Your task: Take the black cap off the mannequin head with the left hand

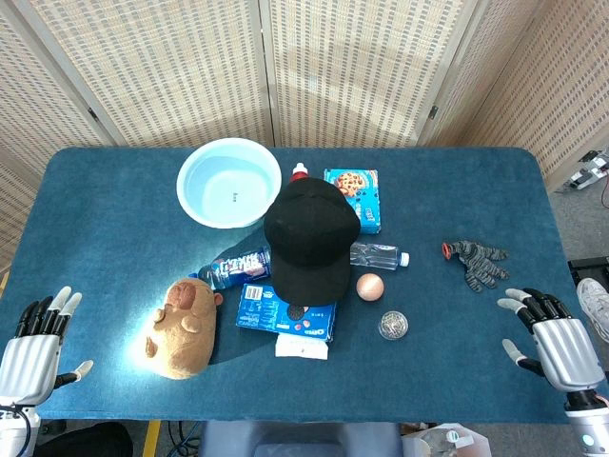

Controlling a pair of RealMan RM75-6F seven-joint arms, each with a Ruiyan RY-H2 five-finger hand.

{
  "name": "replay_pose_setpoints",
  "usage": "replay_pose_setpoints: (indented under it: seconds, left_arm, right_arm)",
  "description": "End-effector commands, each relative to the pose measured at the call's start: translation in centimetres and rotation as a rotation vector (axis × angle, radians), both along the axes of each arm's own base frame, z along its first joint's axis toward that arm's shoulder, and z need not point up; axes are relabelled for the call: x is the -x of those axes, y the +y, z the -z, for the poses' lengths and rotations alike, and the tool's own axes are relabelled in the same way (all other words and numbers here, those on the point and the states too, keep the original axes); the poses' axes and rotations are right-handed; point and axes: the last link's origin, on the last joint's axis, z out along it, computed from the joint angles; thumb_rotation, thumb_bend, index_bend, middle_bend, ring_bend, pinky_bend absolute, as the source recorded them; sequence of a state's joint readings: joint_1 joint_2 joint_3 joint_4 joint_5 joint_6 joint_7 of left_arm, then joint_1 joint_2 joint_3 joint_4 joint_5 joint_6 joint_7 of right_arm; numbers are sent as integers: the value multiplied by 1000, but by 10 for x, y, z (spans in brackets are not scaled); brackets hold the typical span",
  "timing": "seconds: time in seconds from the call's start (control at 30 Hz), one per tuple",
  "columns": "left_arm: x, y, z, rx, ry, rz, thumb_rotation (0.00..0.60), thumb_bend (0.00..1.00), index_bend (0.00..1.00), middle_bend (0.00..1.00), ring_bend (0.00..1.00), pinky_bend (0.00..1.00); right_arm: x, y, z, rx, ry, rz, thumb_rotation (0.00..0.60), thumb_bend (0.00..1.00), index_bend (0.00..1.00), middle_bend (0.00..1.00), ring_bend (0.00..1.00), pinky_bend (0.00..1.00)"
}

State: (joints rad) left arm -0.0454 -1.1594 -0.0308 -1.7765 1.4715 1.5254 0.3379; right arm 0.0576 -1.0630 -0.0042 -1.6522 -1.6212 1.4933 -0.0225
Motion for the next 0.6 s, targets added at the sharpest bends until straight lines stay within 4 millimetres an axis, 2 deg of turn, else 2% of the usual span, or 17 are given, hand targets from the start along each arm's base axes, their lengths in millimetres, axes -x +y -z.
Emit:
replay_pose_setpoints:
  seconds: [0.03,0.27,0.47,0.57,0.6]
  left_arm:
    - [0,0,0,0,0,-1,600,53,17,0,0,37]
    - [0,2,0,-2,-3,12,600,53,23,0,2,36]
    - [-3,5,1,-2,-22,60,600,53,60,0,47,46]
    - [-7,10,3,17,-36,110,600,53,90,18,117,180]
    - [-9,13,4,27,-42,134,600,53,107,53,165,271]
  right_arm:
    - [0,0,0,-1,0,0,600,282,297,226,151,219]
    - [-1,-1,-1,3,5,-3,600,283,298,226,151,220]
    - [-3,-1,-8,28,11,-13,600,283,298,226,151,219]
    - [-4,-1,-11,35,14,-18,600,282,298,226,151,219]
    - [-5,-2,-11,37,15,-19,600,282,298,226,151,219]
